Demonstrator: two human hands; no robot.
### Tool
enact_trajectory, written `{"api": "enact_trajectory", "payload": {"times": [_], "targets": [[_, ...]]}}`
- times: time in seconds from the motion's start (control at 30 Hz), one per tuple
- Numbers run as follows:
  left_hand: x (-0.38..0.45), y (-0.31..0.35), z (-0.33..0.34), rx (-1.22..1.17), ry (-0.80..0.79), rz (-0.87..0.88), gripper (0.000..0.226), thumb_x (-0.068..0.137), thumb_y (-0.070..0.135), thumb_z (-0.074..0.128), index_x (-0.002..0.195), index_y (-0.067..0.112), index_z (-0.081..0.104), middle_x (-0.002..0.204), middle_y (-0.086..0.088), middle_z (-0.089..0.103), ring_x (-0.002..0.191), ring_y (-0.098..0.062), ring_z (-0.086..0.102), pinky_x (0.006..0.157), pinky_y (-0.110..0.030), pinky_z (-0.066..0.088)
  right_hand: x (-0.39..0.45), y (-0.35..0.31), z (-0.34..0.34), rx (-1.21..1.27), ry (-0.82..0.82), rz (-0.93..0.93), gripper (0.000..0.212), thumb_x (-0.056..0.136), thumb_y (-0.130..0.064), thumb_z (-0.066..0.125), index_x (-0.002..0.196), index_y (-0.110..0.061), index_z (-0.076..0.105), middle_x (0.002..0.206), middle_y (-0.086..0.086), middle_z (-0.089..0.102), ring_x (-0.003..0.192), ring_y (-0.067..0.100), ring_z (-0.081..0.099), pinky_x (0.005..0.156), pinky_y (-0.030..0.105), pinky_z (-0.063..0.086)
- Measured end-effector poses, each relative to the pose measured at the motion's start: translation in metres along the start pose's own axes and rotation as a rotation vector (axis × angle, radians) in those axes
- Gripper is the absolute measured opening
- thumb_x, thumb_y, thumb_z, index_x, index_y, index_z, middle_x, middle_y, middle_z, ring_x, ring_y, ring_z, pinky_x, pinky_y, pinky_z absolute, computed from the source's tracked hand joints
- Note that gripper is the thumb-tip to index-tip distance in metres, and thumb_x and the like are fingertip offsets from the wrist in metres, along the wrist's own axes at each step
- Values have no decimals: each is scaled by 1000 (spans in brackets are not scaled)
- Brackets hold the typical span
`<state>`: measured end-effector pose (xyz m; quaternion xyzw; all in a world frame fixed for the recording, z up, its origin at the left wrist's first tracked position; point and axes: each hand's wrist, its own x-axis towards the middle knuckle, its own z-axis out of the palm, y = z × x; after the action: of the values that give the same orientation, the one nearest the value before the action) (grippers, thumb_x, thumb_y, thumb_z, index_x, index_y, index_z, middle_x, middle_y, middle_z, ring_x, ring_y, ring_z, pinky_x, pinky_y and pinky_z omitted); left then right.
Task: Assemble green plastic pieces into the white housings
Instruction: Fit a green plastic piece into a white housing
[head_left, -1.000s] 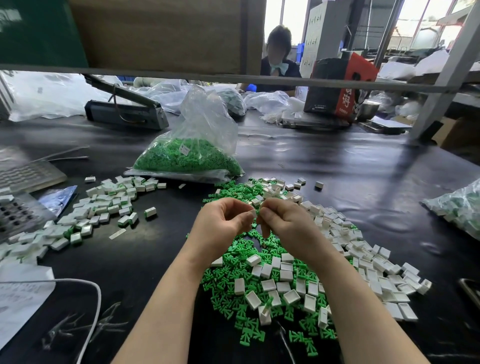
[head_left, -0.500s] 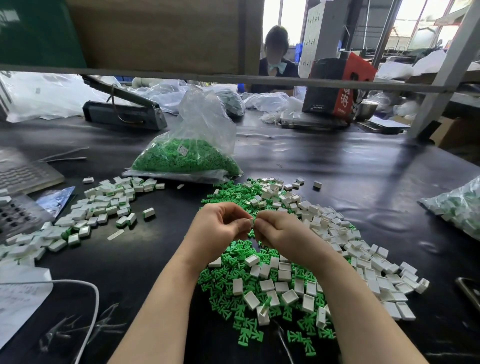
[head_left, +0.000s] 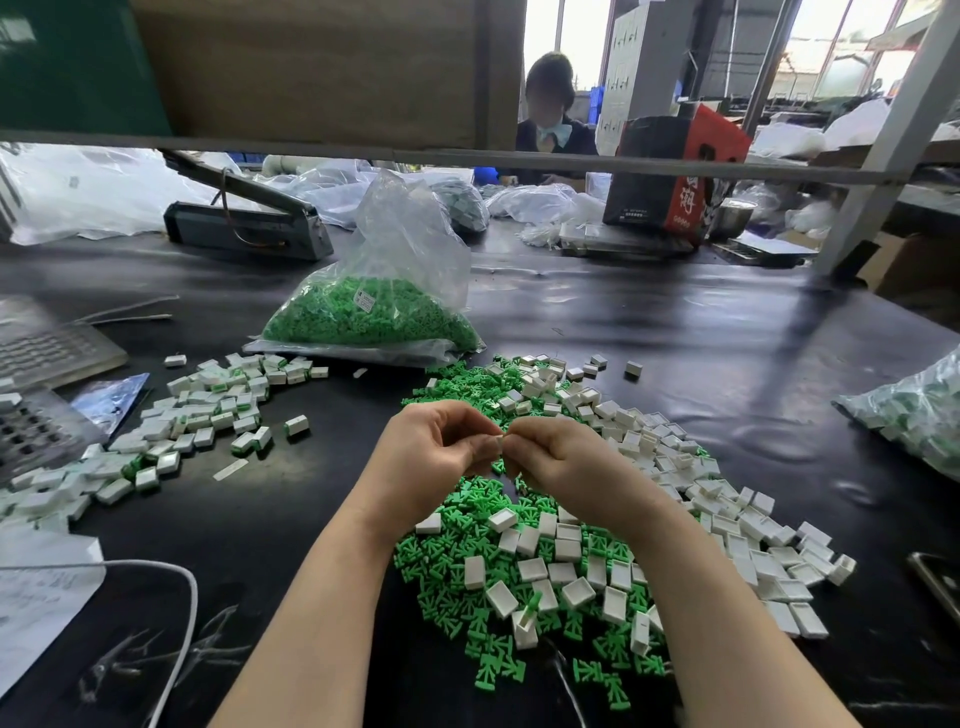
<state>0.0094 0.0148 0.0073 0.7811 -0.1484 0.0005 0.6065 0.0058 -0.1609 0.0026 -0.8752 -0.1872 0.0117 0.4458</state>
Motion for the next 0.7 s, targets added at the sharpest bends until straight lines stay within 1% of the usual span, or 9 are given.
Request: {"api": "enact_trajectory", "payload": {"times": [0.07, 0.13, 0.17, 0.23, 0.3, 0.33, 0.4, 0.5, 0.7], "targets": [[-1, 1, -1, -34, 1, -4, 8, 86, 3, 69, 85, 10, 73, 75, -7, 74, 68, -15, 70, 67, -20, 56, 0, 0, 0, 63, -8, -1, 33, 101, -24, 52, 68, -25, 56, 49, -14, 52, 48, 4, 40, 48, 20, 33], [-1, 2, -1, -75, 22, -2, 7, 85, 4, 70, 85, 10, 73, 72, -4, 74, 66, -11, 68, 63, -16, 52, -2, -1, -1, 189, -28, 11, 30, 101, -30, 50, 74, -21, 60, 52, -11, 55, 49, 4, 45, 49, 17, 36], [-1, 3, 0, -106, 44, 0, 7, 84, 5, 71, 85, 11, 74, 72, -3, 74, 67, -9, 68, 62, -15, 50, -3, -1, -1, 276, -42, 33, 34, 99, -38, 48, 78, -15, 63, 54, -9, 57, 50, 4, 48, 50, 15, 38], [0, 2, 1, -156, 88, -7, 4, 81, 12, 75, 84, 15, 75, 73, -7, 72, 69, -14, 65, 65, -18, 49, -3, -2, 0, 428, -69, 110, 56, 93, -56, 40, 85, -7, 66, 61, -1, 60, 54, 9, 51, 52, 16, 39], [1, 2, 2, -176, 112, -26, 8, 78, 19, 77, 85, 15, 77, 71, -15, 64, 68, -23, 55, 68, -27, 46, -1, -1, 4, 563, -94, 176, 71, 89, -67, 31, 92, -7, 68, 68, 7, 60, 62, 17, 50, 55, 23, 36], [1, 2, 3, -200, 116, -34, 9, 78, 18, 78, 86, 14, 77, 71, -16, 63, 68, -23, 55, 69, -28, 46, 0, -1, 6, 637, -108, 192, 73, 88, -69, 29, 94, -7, 68, 69, 9, 60, 64, 19, 49, 58, 27, 35], [1, 3, 6, -262, 117, -43, 8, 80, 13, 76, 88, 9, 76, 76, -14, 72, 71, -18, 65, 68, -23, 52, 3, -2, 12, 785, -130, 207, 72, 87, -69, 32, 94, -8, 69, 72, 9, 59, 66, 18, 50, 63, 28, 37], [1, 5, 8, -290, 114, -32, 5, 82, 8, 73, 87, 7, 75, 73, -4, 74, 67, -8, 67, 63, -17, 51, 5, -5, 18, 983, -134, 207, 59, 89, -62, 40, 87, -11, 70, 75, 7, 59, 66, 14, 55, 65, 24, 43], [0, 7, 9, -349, 122, -2, 4, 83, 8, 71, 84, 9, 74, 73, -3, 73, 69, -10, 67, 65, -18, 52, 7, -11, 22, 1121, -61, 152, 46, 91, -51, 47, 83, -13, 72, 75, 4, 60, 62, 10, 56, 58, 18, 49]]}}
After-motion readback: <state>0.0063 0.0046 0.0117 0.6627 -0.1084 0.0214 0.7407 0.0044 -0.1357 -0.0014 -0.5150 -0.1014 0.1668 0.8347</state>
